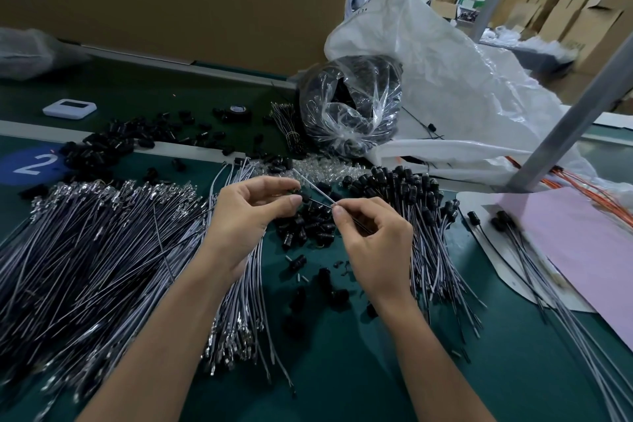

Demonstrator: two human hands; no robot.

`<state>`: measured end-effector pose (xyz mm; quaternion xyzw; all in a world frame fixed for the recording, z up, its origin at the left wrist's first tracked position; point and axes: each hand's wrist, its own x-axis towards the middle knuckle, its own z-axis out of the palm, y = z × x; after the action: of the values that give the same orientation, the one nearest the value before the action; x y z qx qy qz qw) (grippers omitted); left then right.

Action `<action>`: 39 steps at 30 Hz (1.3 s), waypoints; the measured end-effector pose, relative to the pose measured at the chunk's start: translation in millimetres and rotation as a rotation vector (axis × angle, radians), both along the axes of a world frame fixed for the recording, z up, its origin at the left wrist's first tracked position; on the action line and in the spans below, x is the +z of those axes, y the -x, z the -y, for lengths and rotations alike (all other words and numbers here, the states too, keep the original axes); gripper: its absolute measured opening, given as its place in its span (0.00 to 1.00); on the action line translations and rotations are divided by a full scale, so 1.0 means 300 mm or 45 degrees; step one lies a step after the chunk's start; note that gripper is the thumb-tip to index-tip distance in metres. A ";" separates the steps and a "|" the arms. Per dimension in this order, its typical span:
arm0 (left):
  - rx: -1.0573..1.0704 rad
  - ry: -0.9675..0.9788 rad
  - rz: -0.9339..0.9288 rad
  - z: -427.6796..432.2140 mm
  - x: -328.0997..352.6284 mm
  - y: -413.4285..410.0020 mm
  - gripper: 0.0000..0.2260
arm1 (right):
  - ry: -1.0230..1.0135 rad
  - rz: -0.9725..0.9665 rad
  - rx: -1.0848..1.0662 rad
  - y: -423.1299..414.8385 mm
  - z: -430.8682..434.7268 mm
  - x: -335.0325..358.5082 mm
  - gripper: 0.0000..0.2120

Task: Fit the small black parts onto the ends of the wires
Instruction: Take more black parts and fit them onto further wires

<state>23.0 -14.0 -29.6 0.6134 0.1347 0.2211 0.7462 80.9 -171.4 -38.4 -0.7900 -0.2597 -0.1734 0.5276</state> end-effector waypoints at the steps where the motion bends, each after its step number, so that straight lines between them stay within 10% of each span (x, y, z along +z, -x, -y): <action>1: -0.011 0.006 0.014 0.002 0.001 0.000 0.09 | 0.001 -0.004 0.000 0.000 -0.001 0.000 0.03; 39: 0.372 0.309 -0.080 -0.014 -0.023 -0.005 0.05 | 0.183 0.142 -0.022 -0.005 0.001 -0.001 0.05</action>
<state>24.4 -9.9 -36.6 0.4993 0.2713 0.2898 0.7702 82.5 -171.7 -38.6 -0.8172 -0.2935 -0.2026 0.4528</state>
